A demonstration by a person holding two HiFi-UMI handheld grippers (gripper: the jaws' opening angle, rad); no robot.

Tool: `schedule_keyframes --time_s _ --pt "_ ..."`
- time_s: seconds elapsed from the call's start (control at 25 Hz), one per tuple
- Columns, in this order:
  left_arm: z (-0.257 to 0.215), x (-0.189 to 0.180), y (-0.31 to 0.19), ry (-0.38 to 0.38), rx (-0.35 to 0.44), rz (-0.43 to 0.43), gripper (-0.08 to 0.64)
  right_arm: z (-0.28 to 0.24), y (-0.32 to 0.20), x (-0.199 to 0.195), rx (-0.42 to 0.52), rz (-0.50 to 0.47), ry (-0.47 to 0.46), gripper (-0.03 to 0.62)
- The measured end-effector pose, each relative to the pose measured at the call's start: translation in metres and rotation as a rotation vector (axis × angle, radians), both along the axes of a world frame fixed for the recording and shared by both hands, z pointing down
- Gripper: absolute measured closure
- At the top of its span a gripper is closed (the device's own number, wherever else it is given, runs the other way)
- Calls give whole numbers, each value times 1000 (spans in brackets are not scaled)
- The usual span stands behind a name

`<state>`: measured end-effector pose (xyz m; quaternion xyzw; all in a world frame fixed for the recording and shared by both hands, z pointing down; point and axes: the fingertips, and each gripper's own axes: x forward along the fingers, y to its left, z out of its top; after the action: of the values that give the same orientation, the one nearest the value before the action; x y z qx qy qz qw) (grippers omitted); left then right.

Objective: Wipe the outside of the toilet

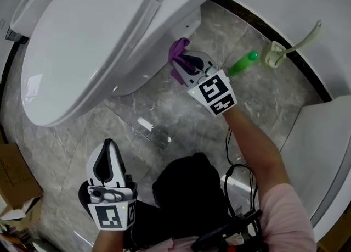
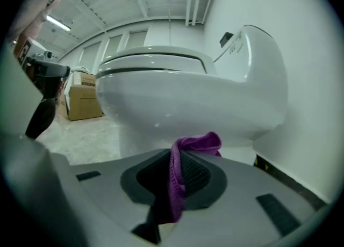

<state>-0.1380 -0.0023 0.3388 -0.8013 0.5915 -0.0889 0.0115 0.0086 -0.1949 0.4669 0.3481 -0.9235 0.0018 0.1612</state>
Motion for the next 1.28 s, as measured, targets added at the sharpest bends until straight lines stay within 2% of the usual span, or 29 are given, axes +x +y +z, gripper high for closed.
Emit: schedule_keyframes --time_s 0.2,0.56,0.68,0.88,1.28 --pt "5 11 -12 -26 -8 22 552 5 -50 46 19 152 -15 535" --pt "13 21 -20 -36 -42 11 552 21 -122 78 15 326 -35 535" --pt "16 18 -23 -29 -46 -8 552 22 -139 75 11 351 -51 535" --pt "25 13 -22 -48 -76 -23 552 42 -167 84 -6 394 -19 535" --pt "29 9 -24 -63 -90 -52 552 53 -197 74 -8 374 12 535"
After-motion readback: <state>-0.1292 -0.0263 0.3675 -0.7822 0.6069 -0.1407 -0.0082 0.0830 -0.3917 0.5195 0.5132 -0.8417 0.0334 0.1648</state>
